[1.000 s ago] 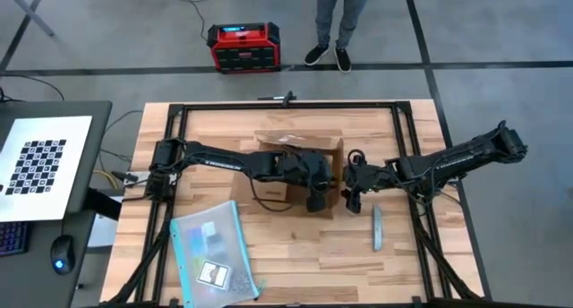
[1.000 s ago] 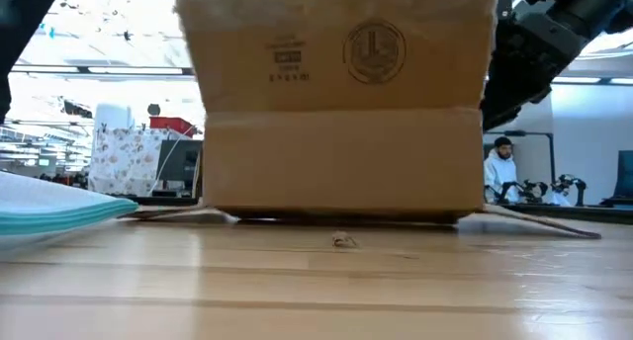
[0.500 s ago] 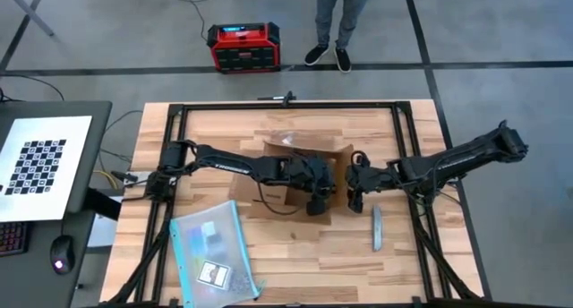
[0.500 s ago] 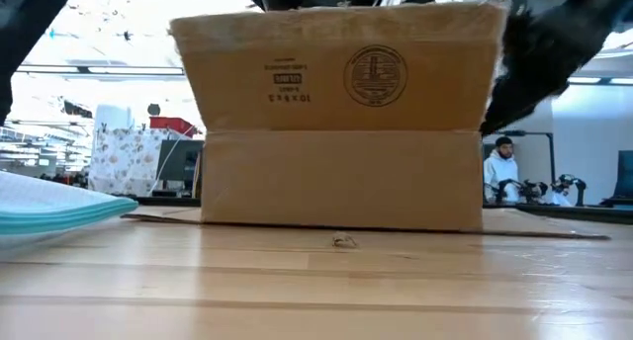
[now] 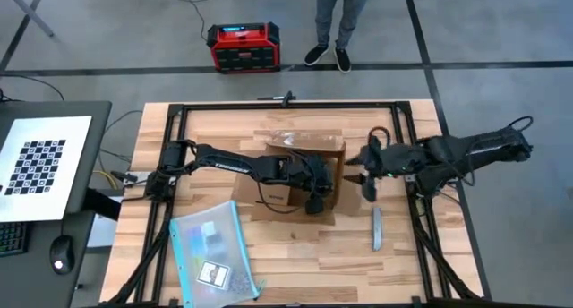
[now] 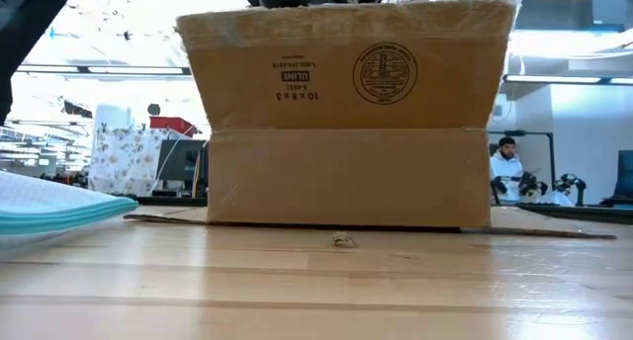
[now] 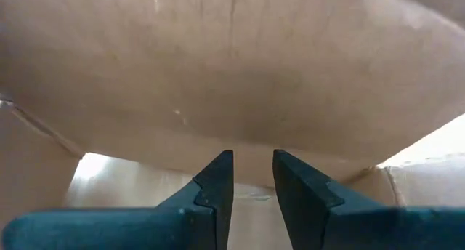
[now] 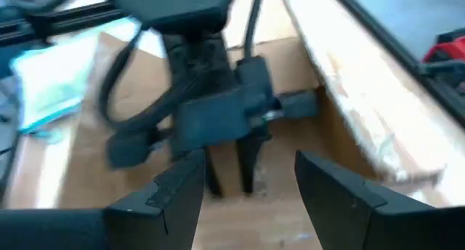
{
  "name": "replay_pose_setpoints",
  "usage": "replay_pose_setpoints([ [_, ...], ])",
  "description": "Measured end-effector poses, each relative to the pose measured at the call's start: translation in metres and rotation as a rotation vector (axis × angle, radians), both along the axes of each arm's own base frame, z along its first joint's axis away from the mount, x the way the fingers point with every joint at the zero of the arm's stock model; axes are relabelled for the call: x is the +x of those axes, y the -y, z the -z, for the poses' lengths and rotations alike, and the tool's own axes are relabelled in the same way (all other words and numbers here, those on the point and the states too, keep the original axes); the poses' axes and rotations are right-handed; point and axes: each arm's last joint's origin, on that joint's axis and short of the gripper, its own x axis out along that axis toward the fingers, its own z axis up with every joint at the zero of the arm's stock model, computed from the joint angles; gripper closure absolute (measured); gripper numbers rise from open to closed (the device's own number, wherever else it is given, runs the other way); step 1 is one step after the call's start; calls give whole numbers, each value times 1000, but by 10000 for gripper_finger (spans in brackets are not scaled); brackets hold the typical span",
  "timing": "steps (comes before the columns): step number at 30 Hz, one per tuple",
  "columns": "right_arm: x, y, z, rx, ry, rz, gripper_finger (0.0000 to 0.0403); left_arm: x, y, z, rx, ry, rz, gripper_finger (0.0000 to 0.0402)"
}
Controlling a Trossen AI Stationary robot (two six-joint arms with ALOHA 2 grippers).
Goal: Unpack boxes
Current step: Break down the cardboard box until it is fully flat
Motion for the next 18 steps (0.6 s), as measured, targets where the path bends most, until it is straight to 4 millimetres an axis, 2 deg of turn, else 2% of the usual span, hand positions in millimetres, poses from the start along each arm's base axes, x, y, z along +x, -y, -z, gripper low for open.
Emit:
replay_pose_setpoints([
  [4, 26, 12, 19, -46, -95, 33, 198, 0, 0, 0, 0, -2, -1, 320],
  [7, 32, 16, 29, -52, -183, 51, 198, -1, 0, 1, 0, -13, -1, 320],
  [14, 10, 5, 31, 25, -418, 38, 198, -3, 0, 4, -28, -50, -21, 320],
  [18, 1, -6, 49, 42, -490, 37, 198, -3, 0, 4, -29, -53, -23, 320],
])
